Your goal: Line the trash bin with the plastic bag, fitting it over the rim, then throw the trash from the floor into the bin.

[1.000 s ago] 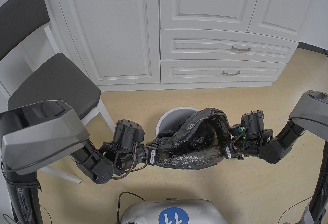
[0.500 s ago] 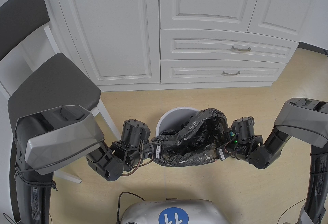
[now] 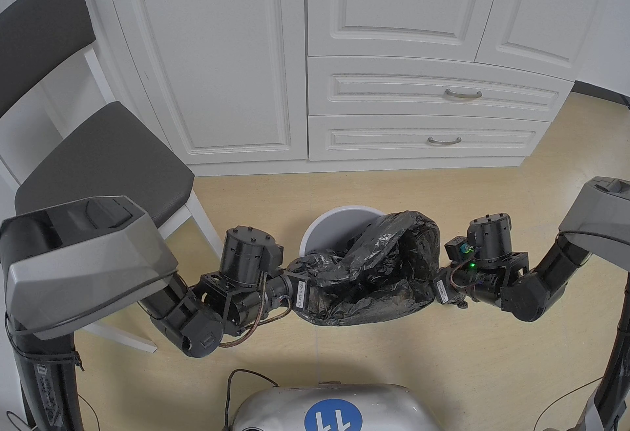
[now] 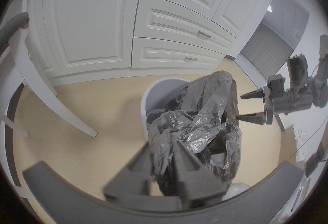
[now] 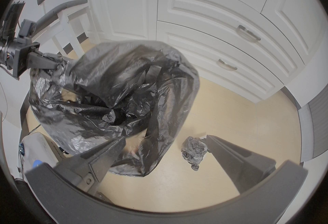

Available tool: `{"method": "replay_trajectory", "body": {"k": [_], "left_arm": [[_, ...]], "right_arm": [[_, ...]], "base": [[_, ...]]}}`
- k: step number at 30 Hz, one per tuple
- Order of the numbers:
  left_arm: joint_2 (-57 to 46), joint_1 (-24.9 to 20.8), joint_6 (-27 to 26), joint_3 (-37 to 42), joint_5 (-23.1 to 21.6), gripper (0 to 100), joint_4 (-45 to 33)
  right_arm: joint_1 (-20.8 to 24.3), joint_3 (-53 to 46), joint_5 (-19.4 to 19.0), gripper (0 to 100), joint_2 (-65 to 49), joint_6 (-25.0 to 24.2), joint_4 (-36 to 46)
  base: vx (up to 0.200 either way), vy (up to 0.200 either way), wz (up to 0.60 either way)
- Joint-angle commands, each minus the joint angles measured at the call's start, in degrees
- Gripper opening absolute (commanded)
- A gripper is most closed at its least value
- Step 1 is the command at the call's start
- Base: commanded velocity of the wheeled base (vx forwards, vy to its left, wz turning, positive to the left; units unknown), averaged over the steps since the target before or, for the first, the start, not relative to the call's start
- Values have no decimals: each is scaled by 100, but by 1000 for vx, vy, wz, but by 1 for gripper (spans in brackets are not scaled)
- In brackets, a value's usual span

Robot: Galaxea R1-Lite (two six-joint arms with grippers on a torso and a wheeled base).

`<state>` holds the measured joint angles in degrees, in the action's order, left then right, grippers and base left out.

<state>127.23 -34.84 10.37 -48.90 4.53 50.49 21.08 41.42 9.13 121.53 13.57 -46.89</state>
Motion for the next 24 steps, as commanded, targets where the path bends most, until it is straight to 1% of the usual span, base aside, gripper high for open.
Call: {"method": "replay_trajectory", "body": {"k": [1, 8, 9, 11, 12, 15, 18, 22, 24], "left_arm": [[-216, -67, -88, 161, -5, 100, 40], [-181, 21, -229, 196, 12, 100, 22], [-164, 109, -361, 214, 4, 100, 48], [-164, 153, -510, 179, -5, 100, 48], [-164, 162, -528, 179, -5, 100, 48], [-146, 83, -835, -6, -111, 100, 48], [-23, -102, -1081, -234, -243, 100, 57], [276, -313, -1257, -727, -260, 100, -13], [364, -392, -1319, -823, -286, 100, -31]], "right_arm": [[-69, -12, -25, 100, -305, 5, 39], [-139, 375, -87, 100, 73, -170, -66], [-104, 507, -87, 100, 187, -346, -84], [-60, 630, -87, 100, 293, -522, -93], [-60, 630, -78, 100, 301, -531, -93], [-51, 806, -87, 100, 451, -601, -93], [-51, 885, -69, 100, 547, -619, -93], [-7, 903, -43, 100, 591, -698, -119], [-7, 903, -43, 100, 574, -698, -110]], "base": [[0, 0, 0], [0, 0, 0], [0, 0, 0], [0, 0, 0], [0, 0, 0], [0, 0, 0], [0, 0, 0], [0, 0, 0], [0, 0, 0]]}}
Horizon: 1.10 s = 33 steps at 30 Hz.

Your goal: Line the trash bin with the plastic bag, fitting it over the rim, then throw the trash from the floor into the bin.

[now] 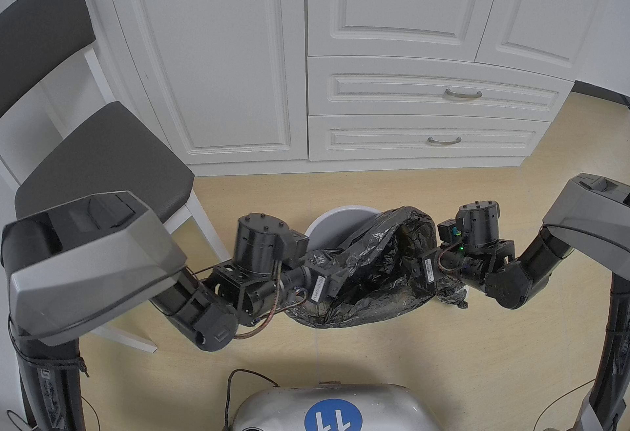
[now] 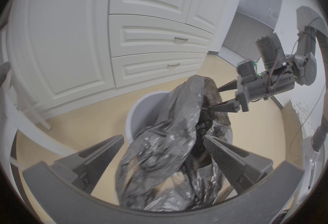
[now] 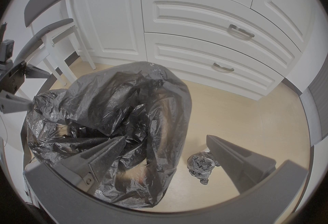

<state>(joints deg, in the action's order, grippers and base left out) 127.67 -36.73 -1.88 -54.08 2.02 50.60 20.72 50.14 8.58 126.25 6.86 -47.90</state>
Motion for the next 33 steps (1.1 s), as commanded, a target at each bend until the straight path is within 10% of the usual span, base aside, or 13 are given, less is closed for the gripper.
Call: {"method": "replay_trajectory", "body": {"k": [1, 18, 33], "left_arm": [[443, -256, -190, -384, -71, 100, -51], [1550, 96, -2106, -1905, 931, 100, -165], [1533, 764, -2141, -2740, 1134, 100, 2]], "right_arm": [[28, 22, 12, 100, 84, -36, -9], [-51, 22, 12, 100, 58, -18, -9], [-68, 664, 513, 100, 577, -238, -115]], "base": [[0, 0, 0], [0, 0, 0], [0, 0, 0]]}}
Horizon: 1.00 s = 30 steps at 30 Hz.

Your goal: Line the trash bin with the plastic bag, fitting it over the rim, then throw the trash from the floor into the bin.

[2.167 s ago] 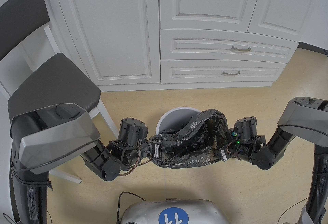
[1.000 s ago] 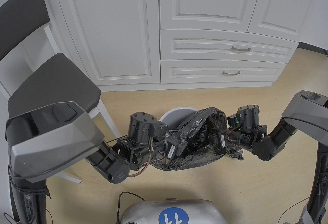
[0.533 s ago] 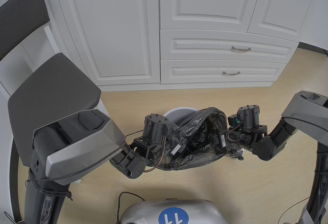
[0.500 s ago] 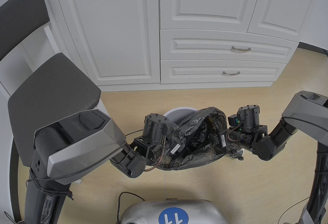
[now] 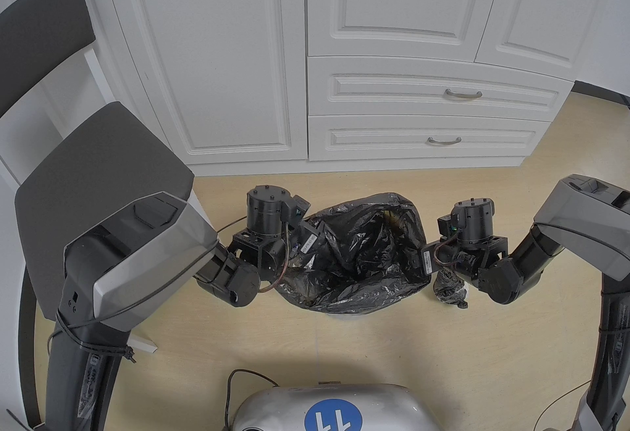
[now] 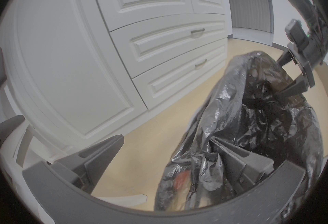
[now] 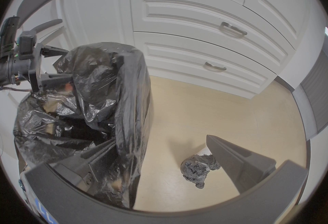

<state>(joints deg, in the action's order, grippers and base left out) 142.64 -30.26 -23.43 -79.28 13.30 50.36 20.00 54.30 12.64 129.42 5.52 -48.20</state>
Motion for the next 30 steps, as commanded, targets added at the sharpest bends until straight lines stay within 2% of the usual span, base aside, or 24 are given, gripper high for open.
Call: {"method": "replay_trajectory", "body": {"k": [1, 6, 20, 25, 30], "left_arm": [[53, 125, 14, -273, 6, 100, 27], [255, 125, 225, -703, 6, 100, 27], [1064, 134, 242, -2022, 111, 100, -140], [1055, 213, 242, -2066, 129, 100, -202], [589, 117, 647, -1635, 120, 100, -220]], "right_arm": [[12, 310, 177, 100, 312, -148, -163], [-102, 582, 476, 100, 488, -166, -330], [-410, 837, 485, 100, 506, -174, -277], [-348, 846, 485, 100, 638, -174, -313], [-234, 538, 388, 100, 128, -280, -251]], "base": [[0, 0, 0], [0, 0, 0], [0, 0, 0], [0, 0, 0], [0, 0, 0]]}}
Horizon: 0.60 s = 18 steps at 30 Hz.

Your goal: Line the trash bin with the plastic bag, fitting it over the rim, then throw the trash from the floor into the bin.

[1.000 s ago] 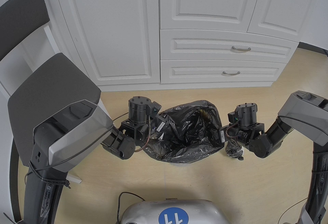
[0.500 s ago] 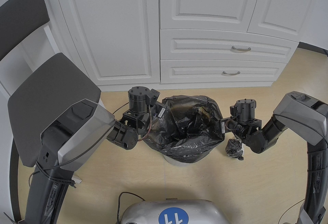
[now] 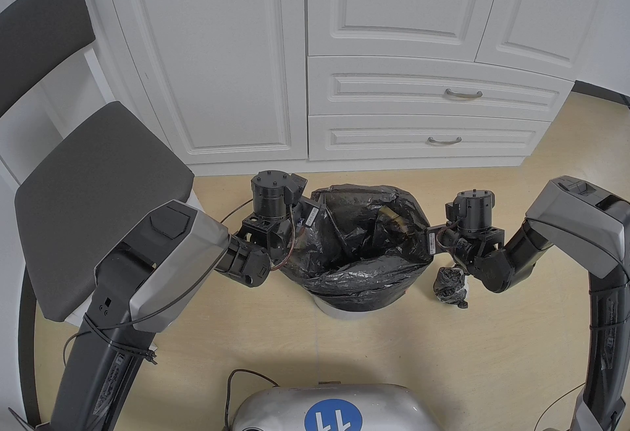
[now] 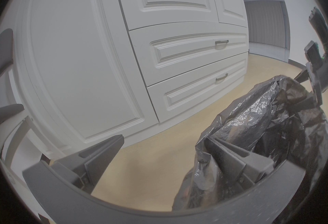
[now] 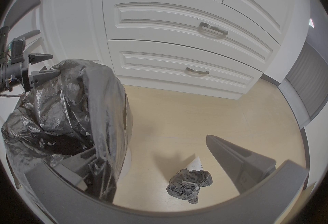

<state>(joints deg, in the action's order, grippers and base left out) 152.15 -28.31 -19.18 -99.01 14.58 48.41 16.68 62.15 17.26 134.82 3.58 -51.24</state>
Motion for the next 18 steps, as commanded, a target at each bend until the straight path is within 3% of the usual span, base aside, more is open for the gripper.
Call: {"method": "replay_trajectory", "body": {"k": [1, 5, 12, 18], "left_arm": [[-520, -131, 309, 514, -8, 100, -33], [-1197, -333, 749, 1305, -69, 100, -191], [-2014, -404, 1900, 2158, -96, 100, -640], [-2119, -246, 2893, 2958, -87, 100, -508]], "right_arm": [[143, -317, -144, 100, -562, -165, 79], [204, -476, -628, 100, -948, -534, 175], [90, -133, -1480, 100, -1274, -1545, 1230], [-33, 447, -1638, 100, -913, -2002, 1731]], "base": [[0, 0, 0], [0, 0, 0], [0, 0, 0], [0, 0, 0]]}}
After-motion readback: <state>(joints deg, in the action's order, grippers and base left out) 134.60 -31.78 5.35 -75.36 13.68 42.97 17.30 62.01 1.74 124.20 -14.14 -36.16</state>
